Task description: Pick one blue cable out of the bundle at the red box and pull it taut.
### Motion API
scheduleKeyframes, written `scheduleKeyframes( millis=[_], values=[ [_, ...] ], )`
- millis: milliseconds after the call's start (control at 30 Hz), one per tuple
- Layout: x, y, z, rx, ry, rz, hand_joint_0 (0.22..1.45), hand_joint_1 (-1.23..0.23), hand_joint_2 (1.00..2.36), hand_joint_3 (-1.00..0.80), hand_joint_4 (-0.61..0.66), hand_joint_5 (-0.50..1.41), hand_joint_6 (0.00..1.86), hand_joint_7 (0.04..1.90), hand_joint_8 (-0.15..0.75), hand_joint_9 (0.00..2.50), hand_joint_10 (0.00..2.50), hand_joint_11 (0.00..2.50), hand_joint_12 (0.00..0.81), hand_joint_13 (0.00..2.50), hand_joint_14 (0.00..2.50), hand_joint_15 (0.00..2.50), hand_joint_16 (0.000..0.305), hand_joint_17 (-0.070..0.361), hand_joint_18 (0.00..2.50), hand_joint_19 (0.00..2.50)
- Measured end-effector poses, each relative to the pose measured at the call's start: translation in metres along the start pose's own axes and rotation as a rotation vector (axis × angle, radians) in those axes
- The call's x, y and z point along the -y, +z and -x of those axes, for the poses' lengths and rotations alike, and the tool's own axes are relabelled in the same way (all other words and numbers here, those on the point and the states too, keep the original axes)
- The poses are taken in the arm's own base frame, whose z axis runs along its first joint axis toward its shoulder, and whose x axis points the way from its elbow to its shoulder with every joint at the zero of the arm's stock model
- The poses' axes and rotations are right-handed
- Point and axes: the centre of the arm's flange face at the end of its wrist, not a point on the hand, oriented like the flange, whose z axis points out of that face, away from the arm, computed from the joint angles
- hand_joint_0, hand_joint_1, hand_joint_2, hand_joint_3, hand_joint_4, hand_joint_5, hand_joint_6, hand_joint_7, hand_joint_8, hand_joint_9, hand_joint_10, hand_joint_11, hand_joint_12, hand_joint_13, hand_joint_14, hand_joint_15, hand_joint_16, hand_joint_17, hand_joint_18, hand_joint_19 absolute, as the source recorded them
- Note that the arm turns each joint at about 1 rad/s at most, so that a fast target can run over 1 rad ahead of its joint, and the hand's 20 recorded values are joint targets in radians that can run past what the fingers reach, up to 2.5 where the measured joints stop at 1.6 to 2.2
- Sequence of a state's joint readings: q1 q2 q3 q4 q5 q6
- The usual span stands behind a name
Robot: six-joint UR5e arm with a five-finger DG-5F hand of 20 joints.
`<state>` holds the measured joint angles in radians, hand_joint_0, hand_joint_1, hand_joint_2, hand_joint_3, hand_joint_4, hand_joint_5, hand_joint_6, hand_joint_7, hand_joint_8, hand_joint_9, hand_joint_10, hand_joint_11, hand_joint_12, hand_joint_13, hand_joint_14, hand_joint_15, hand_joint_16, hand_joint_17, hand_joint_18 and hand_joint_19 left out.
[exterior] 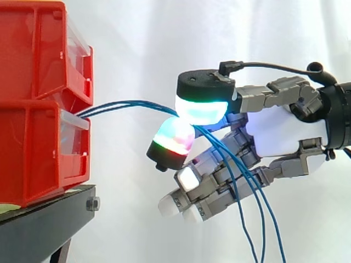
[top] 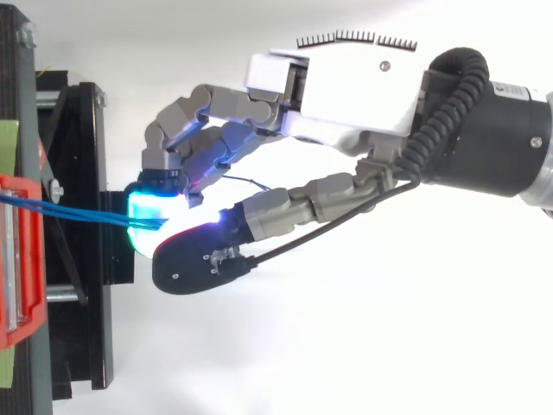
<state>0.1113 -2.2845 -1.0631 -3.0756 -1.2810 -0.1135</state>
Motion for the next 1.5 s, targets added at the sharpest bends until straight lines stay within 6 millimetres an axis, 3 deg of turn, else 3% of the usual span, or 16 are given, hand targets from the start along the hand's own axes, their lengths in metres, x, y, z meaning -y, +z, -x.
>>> scheduleKeyframes(
  millis=[200,300,367,567,733,900,1067,1233,1300,1500],
  values=[
    [0.0003,-0.0009,-0.0012,-0.002,0.004,-0.006,0.79,-0.92,1.01,-0.34,-0.02,-0.19,0.93,1.11,0.326,0.76,0.01,0.71,0.340,0.44,0.01,0.17,0.051,0.115,0.44,0.10],
    [0.0009,-0.0014,-0.0016,-0.004,0.007,-0.012,0.82,-0.92,1.00,-0.50,-0.05,-0.19,0.93,0.99,0.284,0.72,0.01,0.66,0.335,0.42,0.01,0.16,0.051,0.114,0.44,0.08],
    [0.0011,-0.0018,-0.0017,-0.004,0.009,-0.015,0.80,-0.93,1.00,-0.50,-0.04,-0.19,0.92,0.93,0.264,0.70,0.01,0.63,0.329,0.41,0.01,0.14,0.050,0.113,0.45,0.05],
    [0.0015,-0.0023,-0.0023,-0.006,0.015,-0.019,0.57,-0.93,1.00,-0.50,0.05,-0.18,0.91,0.87,0.258,0.68,0.01,0.63,0.333,0.38,0.01,0.16,0.051,0.115,0.39,0.10],
    [0.0019,-0.0022,-0.0022,-0.006,0.016,-0.020,0.47,-0.75,1.00,-0.50,0.09,-0.17,0.90,0.84,0.301,0.70,0.01,0.62,0.363,0.38,0.01,0.18,0.058,0.130,0.37,0.12],
    [0.0016,-0.0023,-0.0023,-0.006,0.016,-0.020,0.55,-0.66,1.00,-0.50,0.07,-0.17,0.89,0.91,0.293,0.70,0.01,0.62,0.338,0.36,0.01,0.18,0.052,0.117,0.32,0.15],
    [0.0017,-0.0023,-0.0024,-0.006,0.016,-0.020,0.60,-0.72,1.01,-0.23,0.07,-0.16,0.91,0.95,0.326,0.73,0.01,0.63,0.346,0.39,0.01,0.19,0.054,0.122,0.36,0.14],
    [0.0017,-0.0023,-0.0026,-0.007,0.016,-0.020,0.60,-0.73,1.00,-0.07,0.09,-0.15,0.93,0.91,0.374,0.77,0.00,0.64,0.386,0.45,0.01,0.20,0.062,0.140,0.43,0.12],
    [0.0016,-0.0023,-0.0026,-0.007,0.016,-0.020,0.61,-0.74,1.00,-0.06,0.08,-0.15,0.93,0.92,0.379,0.77,0.00,0.64,0.387,0.45,0.01,0.20,0.063,0.141,0.43,0.12],
    [0.0015,-0.0024,-0.0026,-0.007,0.017,-0.020,0.73,-0.90,1.02,-0.19,-0.12,-0.18,0.93,1.04,0.304,0.68,0.01,0.62,0.335,0.40,0.01,0.18,0.051,0.115,0.37,0.09]
  ],
)
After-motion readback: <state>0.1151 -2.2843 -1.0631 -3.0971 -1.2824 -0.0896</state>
